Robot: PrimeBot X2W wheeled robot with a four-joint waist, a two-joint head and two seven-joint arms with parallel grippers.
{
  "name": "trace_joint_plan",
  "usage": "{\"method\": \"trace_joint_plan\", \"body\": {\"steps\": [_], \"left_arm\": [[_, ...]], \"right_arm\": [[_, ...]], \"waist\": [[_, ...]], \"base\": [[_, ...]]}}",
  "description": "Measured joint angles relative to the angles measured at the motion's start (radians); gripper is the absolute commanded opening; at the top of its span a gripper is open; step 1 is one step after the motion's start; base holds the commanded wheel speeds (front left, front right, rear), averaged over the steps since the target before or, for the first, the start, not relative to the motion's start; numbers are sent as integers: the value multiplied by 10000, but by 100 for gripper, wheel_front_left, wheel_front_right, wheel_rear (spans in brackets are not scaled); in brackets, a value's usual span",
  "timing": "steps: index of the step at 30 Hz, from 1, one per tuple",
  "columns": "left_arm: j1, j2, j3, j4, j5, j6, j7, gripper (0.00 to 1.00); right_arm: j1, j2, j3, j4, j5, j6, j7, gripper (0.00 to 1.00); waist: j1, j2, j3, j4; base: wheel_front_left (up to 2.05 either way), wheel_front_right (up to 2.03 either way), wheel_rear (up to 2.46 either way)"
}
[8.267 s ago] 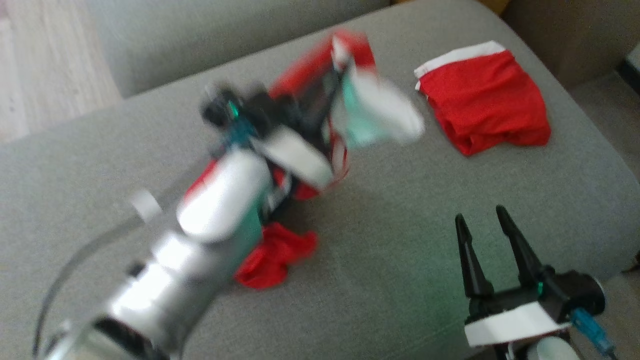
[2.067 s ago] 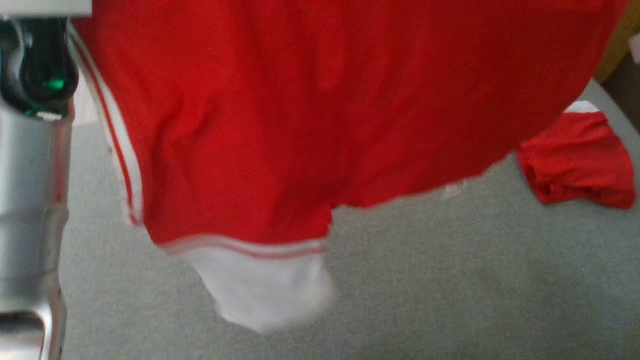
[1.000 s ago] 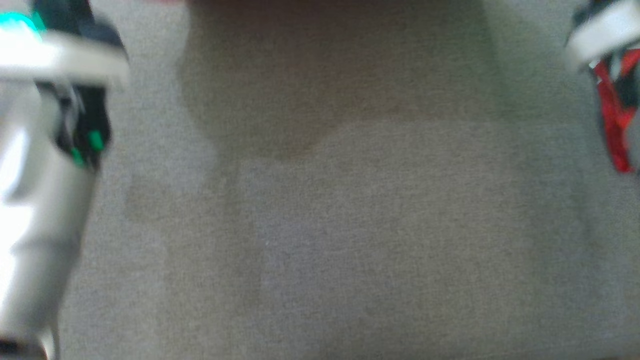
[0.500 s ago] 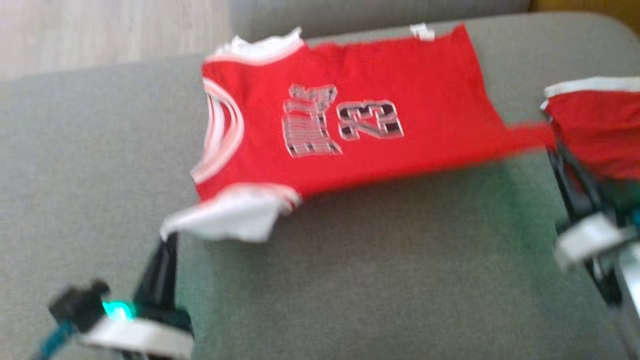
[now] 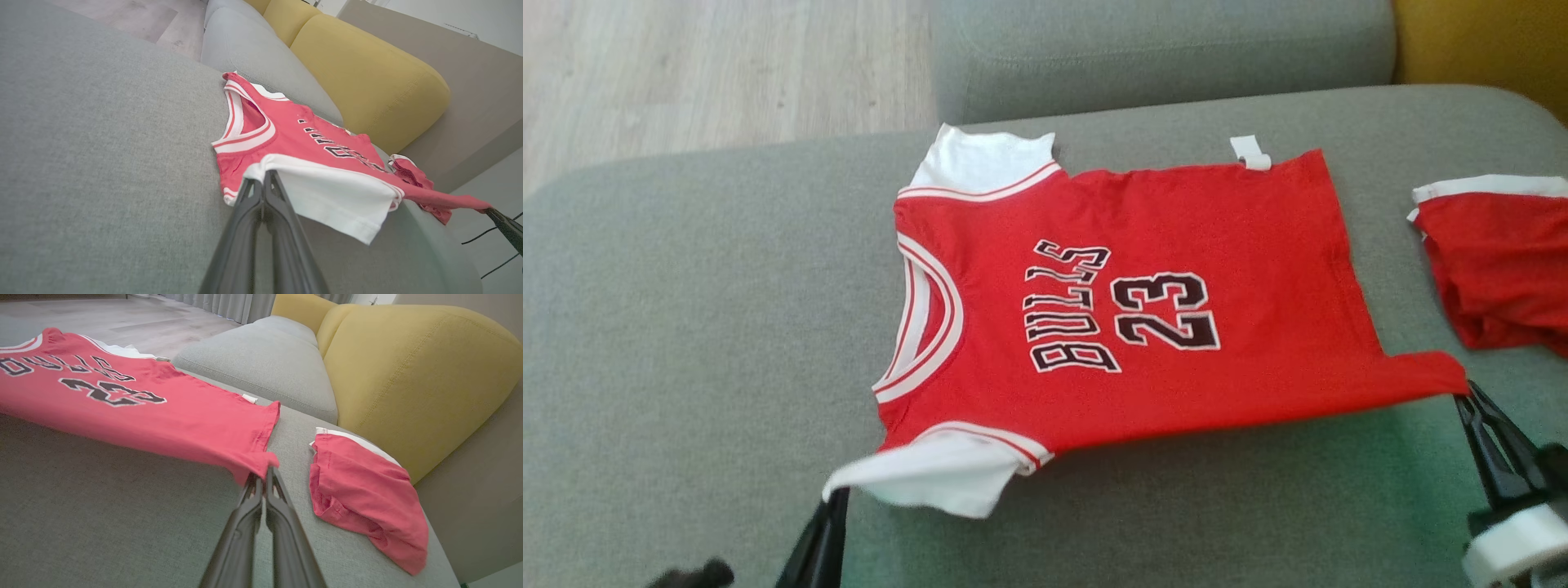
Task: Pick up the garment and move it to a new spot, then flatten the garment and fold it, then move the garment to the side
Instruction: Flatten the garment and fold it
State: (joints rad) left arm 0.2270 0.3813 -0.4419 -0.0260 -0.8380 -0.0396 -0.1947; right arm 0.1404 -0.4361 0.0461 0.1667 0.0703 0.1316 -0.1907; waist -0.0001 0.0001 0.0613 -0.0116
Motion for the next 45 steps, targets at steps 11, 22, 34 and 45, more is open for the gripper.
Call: {"method": "trace_joint_plan", "body": {"steps": [11,22,34,45], "left_arm": [[-3349,-362,-111,1455,213,-337,286,0],[-5800,-725,-316,3808,472,-761,-46,0],[-6905,-1312,-290,5609,807,-779,-516,100],[-4650,-1691,109,5179,2922,871,-573,100]], "right_arm": [[-2092,485,336,1181,73,0,437,0],[-4503,594,1248,3496,73,0,121,0],[-6178,834,2084,5250,180,0,-558,100],[-5063,1319,1197,4289,176,0,-573,100]], "waist": [[3,0,809,-119],[3,0,1573,-382],[3,-1,1989,-357],[0,0,1559,-462]], "base": [[0,0,0],[0,0,0],[0,0,0],[0,0,0]]}}
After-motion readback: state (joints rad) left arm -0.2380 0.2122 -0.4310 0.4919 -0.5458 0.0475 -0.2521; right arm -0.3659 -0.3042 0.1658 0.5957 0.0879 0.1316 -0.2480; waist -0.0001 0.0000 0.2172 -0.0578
